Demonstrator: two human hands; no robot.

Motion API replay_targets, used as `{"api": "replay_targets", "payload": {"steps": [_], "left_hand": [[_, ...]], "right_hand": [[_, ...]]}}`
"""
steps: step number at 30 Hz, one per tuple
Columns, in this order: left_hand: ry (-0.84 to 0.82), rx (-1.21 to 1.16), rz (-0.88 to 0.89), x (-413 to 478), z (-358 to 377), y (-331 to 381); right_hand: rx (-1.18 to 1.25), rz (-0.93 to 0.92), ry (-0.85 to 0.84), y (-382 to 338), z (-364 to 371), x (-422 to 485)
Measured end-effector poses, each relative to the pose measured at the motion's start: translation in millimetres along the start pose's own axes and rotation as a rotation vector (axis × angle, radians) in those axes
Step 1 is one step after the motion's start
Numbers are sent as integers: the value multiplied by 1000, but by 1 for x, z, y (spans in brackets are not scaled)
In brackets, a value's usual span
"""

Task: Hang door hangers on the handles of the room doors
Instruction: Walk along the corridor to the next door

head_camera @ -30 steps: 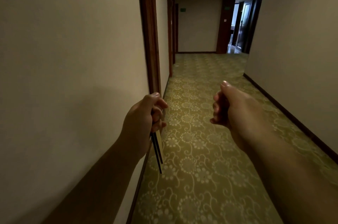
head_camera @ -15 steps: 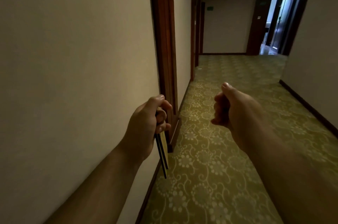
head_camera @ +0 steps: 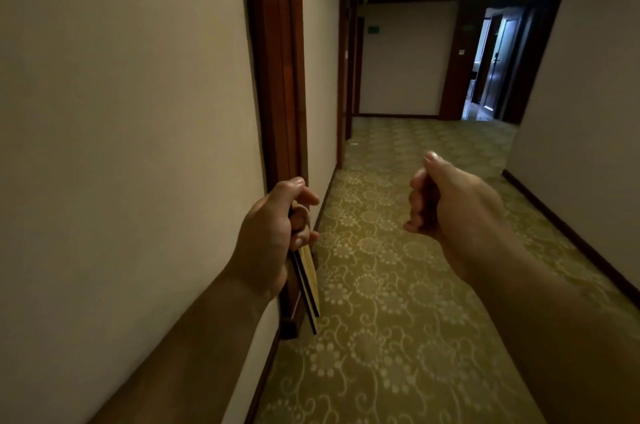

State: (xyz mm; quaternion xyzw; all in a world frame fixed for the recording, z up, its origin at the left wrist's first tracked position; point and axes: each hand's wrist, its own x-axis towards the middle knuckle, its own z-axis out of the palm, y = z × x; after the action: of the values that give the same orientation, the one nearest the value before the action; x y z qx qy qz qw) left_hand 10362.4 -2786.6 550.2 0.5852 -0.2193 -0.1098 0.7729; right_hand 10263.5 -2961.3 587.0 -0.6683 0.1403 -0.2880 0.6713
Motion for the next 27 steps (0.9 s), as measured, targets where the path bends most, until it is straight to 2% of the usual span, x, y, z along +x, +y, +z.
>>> {"api": "replay_targets", "payload": {"steps": [14, 21, 27], "left_hand": [[-56, -1, 1, 237, 10, -38], [-26, 47, 9, 354, 39, -73], [18, 82, -8, 463, 74, -98]], "right_hand": [[30, -14, 25, 40, 24, 221], [65, -42, -7, 69, 7, 346], [132, 7, 26, 94, -18, 469]]}}
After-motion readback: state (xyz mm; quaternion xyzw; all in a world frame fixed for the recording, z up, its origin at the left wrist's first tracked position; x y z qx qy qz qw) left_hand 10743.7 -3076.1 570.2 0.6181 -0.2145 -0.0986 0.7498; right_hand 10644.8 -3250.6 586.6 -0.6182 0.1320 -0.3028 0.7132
